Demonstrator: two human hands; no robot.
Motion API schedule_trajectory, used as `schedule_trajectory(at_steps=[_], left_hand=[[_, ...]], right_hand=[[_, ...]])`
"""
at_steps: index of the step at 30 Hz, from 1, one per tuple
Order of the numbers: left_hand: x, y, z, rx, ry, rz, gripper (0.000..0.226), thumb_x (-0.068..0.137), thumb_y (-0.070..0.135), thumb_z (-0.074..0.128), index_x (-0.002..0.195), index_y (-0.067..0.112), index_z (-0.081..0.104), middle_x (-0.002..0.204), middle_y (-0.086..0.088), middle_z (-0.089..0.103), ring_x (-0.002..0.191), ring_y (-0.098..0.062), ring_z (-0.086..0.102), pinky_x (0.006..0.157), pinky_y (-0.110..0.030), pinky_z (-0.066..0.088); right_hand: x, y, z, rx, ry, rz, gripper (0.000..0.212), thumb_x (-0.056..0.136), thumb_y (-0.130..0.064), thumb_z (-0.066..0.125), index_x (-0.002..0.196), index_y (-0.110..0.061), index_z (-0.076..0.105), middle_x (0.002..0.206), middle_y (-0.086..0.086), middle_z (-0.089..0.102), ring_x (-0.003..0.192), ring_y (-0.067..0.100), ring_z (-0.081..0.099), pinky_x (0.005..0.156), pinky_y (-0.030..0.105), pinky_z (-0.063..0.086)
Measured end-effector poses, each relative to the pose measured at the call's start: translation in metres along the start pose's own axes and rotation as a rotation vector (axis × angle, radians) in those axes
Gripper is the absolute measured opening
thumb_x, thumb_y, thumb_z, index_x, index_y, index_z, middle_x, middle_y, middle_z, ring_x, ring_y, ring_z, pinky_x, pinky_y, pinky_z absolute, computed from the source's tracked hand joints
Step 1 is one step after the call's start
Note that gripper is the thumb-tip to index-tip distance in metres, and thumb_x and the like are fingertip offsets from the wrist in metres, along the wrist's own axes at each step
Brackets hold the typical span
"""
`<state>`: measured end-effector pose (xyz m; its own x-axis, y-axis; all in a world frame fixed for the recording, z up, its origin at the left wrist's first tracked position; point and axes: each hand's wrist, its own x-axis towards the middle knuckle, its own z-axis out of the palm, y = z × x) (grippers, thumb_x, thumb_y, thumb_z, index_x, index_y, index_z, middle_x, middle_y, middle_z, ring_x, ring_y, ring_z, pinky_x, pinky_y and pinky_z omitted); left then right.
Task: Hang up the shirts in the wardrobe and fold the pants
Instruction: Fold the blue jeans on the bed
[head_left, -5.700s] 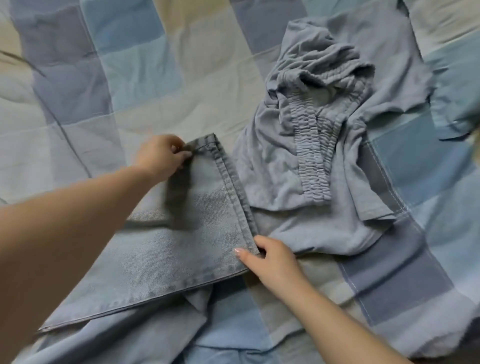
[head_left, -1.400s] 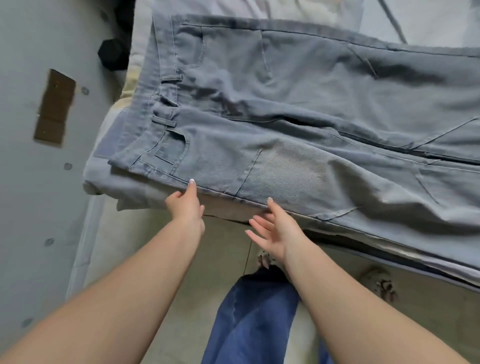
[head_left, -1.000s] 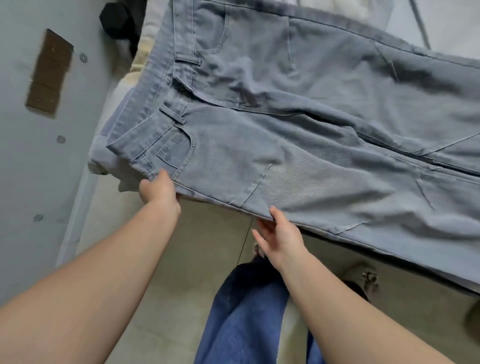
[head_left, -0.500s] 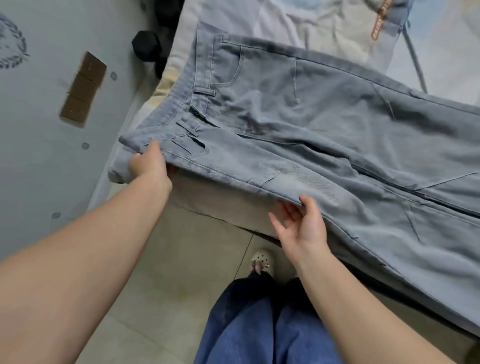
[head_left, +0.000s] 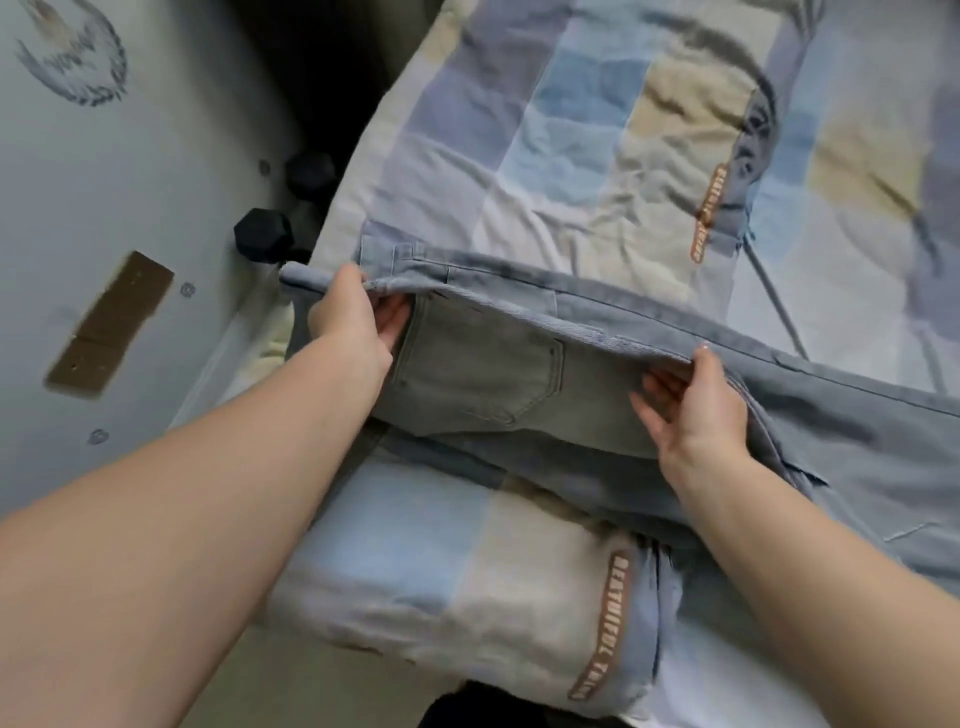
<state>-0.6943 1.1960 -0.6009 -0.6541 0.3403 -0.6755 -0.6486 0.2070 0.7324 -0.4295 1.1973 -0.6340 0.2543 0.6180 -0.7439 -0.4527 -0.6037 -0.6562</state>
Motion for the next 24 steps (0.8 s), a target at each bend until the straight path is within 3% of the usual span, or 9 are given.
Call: schedule_trajectory(at_steps=[6, 9, 12, 14, 17, 19, 20, 21, 24], left_hand=[[0.078, -0.008, 0.048, 0.148, -0.067, 0.011, 0.005, 0.090, 0.013, 0.049, 0.086, 0.013, 0.053, 0.087, -0.006, 0.063, 0.067, -0.017, 0.069, 0.056, -0.029, 0.055], [0.115, -0.017, 0.061, 0.173, -0.058, -0.007, 0.009, 0.090, 0.013, 0.049, 0.097, 0.010, 0.055, 0.092, -0.007, 0.064, 0.071, -0.019, 0.070, 0.057, -0.032, 0.056], [0.142, -0.028, 0.068, 0.246, -0.061, -0.024, 0.019, 0.090, 0.018, 0.049, 0.107, 0.012, 0.054, 0.103, -0.007, 0.066, 0.077, -0.018, 0.070, 0.064, -0.035, 0.056], [0.155, -0.038, 0.070, 0.322, -0.076, -0.029, 0.024, 0.090, 0.024, 0.050, 0.112, 0.016, 0.053, 0.107, -0.005, 0.064, 0.082, -0.018, 0.067, 0.074, -0.039, 0.054], [0.164, -0.049, 0.074, 0.480, -0.091, 0.027, 0.027, 0.091, 0.034, 0.051, 0.117, 0.025, 0.050, 0.093, 0.002, 0.059, 0.085, -0.015, 0.063, 0.086, -0.044, 0.052], [0.163, -0.054, 0.074, 0.559, -0.117, 0.066, 0.040, 0.090, 0.034, 0.052, 0.129, 0.030, 0.043, 0.100, 0.003, 0.057, 0.093, -0.017, 0.059, 0.087, -0.041, 0.051], [0.162, -0.056, 0.073, 0.602, -0.126, 0.091, 0.047, 0.090, 0.033, 0.053, 0.135, 0.031, 0.039, 0.109, 0.001, 0.056, 0.097, -0.018, 0.058, 0.086, -0.039, 0.051], [0.159, -0.058, 0.072, 0.652, -0.120, 0.125, 0.053, 0.089, 0.032, 0.054, 0.139, 0.030, 0.035, 0.117, -0.001, 0.054, 0.098, -0.019, 0.057, 0.085, -0.037, 0.051], [0.141, -0.066, 0.065, 0.761, -0.083, 0.253, 0.051, 0.087, 0.023, 0.051, 0.137, 0.024, 0.041, 0.112, -0.006, 0.061, 0.083, -0.020, 0.058, 0.076, -0.031, 0.053]], right_hand=[[0.081, -0.001, 0.050, -0.060, 0.095, 0.004, 0.022, 0.094, -0.039, 0.051, 0.099, -0.019, 0.059, 0.084, -0.001, 0.064, 0.079, 0.012, 0.063, 0.055, 0.030, 0.051], [0.114, 0.003, 0.068, -0.105, 0.095, 0.035, 0.024, 0.094, -0.039, 0.050, 0.106, -0.019, 0.056, 0.087, -0.001, 0.063, 0.080, 0.012, 0.062, 0.055, 0.031, 0.049], [0.138, 0.008, 0.077, -0.186, 0.050, 0.046, 0.024, 0.095, -0.041, 0.049, 0.100, -0.019, 0.058, 0.089, -0.002, 0.064, 0.083, 0.012, 0.061, 0.056, 0.030, 0.047], [0.151, 0.015, 0.079, -0.311, -0.025, 0.021, 0.025, 0.095, -0.041, 0.048, 0.098, -0.019, 0.059, 0.097, -0.003, 0.063, 0.089, 0.011, 0.059, 0.063, 0.028, 0.047], [0.163, 0.032, 0.081, -0.600, -0.164, -0.150, 0.017, 0.094, -0.036, 0.052, 0.091, -0.023, 0.063, 0.106, -0.002, 0.058, 0.091, 0.009, 0.054, 0.087, 0.031, 0.044], [0.161, 0.041, 0.080, -0.783, -0.264, -0.269, 0.025, 0.093, -0.036, 0.053, 0.111, -0.025, 0.065, 0.115, -0.007, 0.059, 0.099, 0.005, 0.052, 0.101, 0.029, 0.037], [0.159, 0.043, 0.078, -0.838, -0.287, -0.318, 0.031, 0.092, -0.036, 0.054, 0.120, -0.024, 0.062, 0.111, -0.008, 0.060, 0.093, 0.003, 0.052, 0.097, 0.028, 0.037], [0.154, 0.041, 0.076, -0.860, -0.280, -0.354, 0.031, 0.092, -0.035, 0.055, 0.119, -0.022, 0.064, 0.102, -0.009, 0.061, 0.085, 0.001, 0.052, 0.090, 0.027, 0.039], [0.135, 0.025, 0.064, -0.819, -0.208, -0.383, 0.014, 0.091, -0.027, 0.056, 0.086, -0.024, 0.068, 0.086, -0.006, 0.067, 0.084, 0.011, 0.064, 0.089, 0.037, 0.049]])
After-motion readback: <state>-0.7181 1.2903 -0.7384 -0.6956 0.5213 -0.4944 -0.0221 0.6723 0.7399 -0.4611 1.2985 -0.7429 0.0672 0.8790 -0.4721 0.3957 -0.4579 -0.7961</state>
